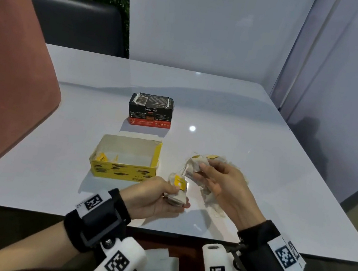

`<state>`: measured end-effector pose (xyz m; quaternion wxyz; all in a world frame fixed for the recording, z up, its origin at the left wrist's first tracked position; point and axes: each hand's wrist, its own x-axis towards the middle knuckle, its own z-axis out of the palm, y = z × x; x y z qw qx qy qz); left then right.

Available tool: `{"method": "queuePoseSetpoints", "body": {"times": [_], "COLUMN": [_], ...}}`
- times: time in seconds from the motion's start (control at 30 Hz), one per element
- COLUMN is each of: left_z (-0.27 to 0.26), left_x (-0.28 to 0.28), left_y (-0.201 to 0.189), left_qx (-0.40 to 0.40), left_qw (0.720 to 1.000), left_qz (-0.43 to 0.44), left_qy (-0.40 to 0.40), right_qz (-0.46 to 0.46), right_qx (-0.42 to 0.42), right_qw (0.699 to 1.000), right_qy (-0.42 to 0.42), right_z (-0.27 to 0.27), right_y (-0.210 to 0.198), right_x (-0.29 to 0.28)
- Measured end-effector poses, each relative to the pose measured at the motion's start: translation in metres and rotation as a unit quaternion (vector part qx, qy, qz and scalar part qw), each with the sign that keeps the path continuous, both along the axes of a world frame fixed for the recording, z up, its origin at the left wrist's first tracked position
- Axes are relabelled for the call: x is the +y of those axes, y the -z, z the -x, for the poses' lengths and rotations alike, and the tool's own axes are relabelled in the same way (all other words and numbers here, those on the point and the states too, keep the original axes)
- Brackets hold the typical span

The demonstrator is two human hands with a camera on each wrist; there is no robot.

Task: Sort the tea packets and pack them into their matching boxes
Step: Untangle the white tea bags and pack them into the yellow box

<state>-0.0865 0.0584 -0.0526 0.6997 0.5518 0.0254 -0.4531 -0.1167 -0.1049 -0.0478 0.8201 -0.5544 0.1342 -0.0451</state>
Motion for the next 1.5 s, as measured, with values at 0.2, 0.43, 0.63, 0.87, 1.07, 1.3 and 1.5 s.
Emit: {"method": "queuePoseSetpoints", "body": {"times": [0.2,0.43,0.63,0.87,1.07,1.3,1.5], "left_z": [0.0,0.001,-0.002,-0.001,-0.027,-0.06,-0.06], "left_x": [-0.006,-0.005,0.002,0.027,0.061,0.109,0.117], "left_y": [0.001,-0.004,-0.001,-0.023,-0.048,-0.068,-0.027], "left_qx": [-0.003,-0.009,-0.093,-0.341,-0.452,-0.459,-0.43], "left_qw": [0.999,0.995,0.994,0.931,0.876,0.855,0.799], "left_qz": [0.045,0.084,0.044,-0.107,-0.166,-0.222,-0.397], "left_qy": [-0.028,-0.057,-0.02,0.07,-0.033,-0.092,-0.141], "right_qz": [0.142,0.245,0.376,0.568,0.59,0.547,0.753], "right_qx": [0.024,0.035,0.026,-0.054,-0.196,-0.272,-0.286], "right_qw": [0.99,0.968,0.926,0.758,0.732,0.729,0.494], "right_qy": [0.005,0.047,-0.03,-0.316,-0.279,-0.308,-0.327], "right_z": [0.009,0.012,0.013,-0.012,-0.061,-0.112,-0.143], "right_y": [0.001,0.011,0.006,-0.047,-0.077,-0.094,-0.063], "right_x": [0.021,0.028,0.023,0.012,0.054,0.107,0.107]}}
